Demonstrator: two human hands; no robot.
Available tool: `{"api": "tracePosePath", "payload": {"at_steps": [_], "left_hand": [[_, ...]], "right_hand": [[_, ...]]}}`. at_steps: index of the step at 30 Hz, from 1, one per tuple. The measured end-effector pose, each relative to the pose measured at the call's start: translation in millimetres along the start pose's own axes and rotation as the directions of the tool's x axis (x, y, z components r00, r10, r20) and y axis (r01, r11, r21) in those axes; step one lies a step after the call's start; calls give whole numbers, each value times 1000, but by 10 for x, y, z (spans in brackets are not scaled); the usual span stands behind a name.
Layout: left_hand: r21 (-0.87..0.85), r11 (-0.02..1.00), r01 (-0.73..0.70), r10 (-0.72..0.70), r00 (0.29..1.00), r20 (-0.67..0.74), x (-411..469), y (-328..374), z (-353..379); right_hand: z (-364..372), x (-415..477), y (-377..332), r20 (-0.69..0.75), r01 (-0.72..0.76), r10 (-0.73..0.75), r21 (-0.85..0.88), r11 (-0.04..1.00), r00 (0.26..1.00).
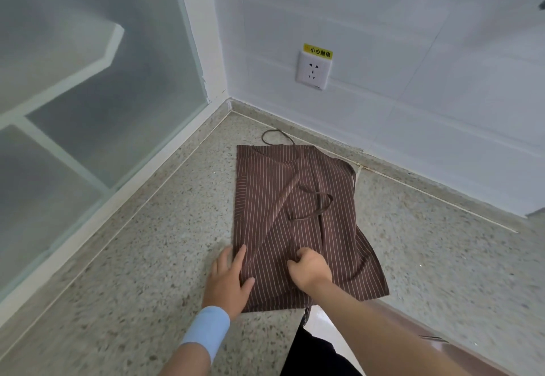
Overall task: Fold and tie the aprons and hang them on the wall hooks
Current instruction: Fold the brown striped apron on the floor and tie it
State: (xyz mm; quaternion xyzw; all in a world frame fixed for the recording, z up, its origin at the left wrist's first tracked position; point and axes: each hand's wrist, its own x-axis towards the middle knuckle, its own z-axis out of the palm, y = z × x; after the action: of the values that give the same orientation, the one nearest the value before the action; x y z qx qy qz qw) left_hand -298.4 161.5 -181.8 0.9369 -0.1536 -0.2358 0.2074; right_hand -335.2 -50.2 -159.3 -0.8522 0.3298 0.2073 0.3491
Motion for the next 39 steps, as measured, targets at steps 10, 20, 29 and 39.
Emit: {"api": "tracePosePath", "payload": {"at_steps": [10,20,29,39], "left_hand": [[328,939,-107,48,982,183,107,10,148],[499,857,-129,44,983,178,14,-85,189],[312,856,-412,391,911,130,216,1055,278],[194,958,-212,109,893,437,490,1444,393]], "right_hand": [[-88,-317,630,24,-80,80,-11,997,997],[-25,-289,662,-31,314,-355,-401,860,934],[-589,-33,1141,-296,-324,267,-166,931,917],[-772,95,1392,-192,-339,318,-87,937,929]]}}
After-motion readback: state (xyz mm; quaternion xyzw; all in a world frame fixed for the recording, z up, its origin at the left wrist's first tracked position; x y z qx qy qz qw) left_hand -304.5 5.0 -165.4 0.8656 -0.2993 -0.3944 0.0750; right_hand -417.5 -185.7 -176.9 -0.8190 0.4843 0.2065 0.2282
